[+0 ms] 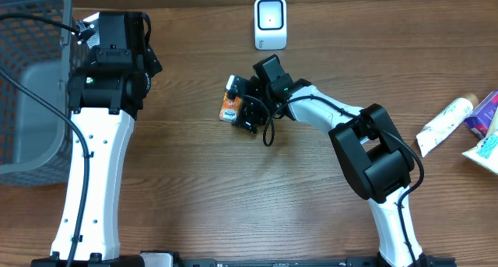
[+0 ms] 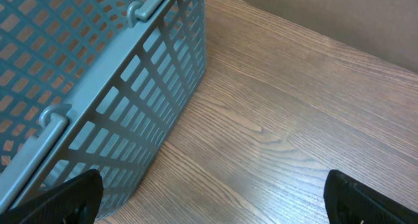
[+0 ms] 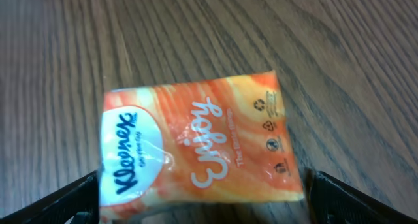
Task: Scan the item barcode
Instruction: 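Grasp the orange Kleenex tissue pack with the right gripper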
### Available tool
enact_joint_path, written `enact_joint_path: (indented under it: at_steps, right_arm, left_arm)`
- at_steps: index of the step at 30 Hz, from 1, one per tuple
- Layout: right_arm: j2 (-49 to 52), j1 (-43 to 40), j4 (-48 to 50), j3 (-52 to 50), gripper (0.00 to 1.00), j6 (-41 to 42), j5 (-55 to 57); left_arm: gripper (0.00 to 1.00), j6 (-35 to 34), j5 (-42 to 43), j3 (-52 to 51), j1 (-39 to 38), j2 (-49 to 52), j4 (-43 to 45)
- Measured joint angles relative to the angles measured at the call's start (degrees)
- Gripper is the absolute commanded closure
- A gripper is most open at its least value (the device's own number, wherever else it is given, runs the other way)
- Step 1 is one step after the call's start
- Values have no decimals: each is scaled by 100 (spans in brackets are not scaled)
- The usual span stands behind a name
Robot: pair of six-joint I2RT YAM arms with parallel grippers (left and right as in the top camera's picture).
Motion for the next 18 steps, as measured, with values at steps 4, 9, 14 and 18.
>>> enact_joint_path:
  at_steps: [4,9,14,18]
  right_arm:
    - [11,0,13,0,0,-17,-122]
    - [22,0,48,0,0,-17,-208]
    - [31,0,55,0,1,-20,-319]
    - [39,0,76,0,17,-33,-358]
  left_arm:
    - [0,0,0,0,0,0,0]
    - [0,-2,0,0,0,0,0]
    - [0,0,0,0,0,0,0]
    - [0,-2,0,0,0,0,0]
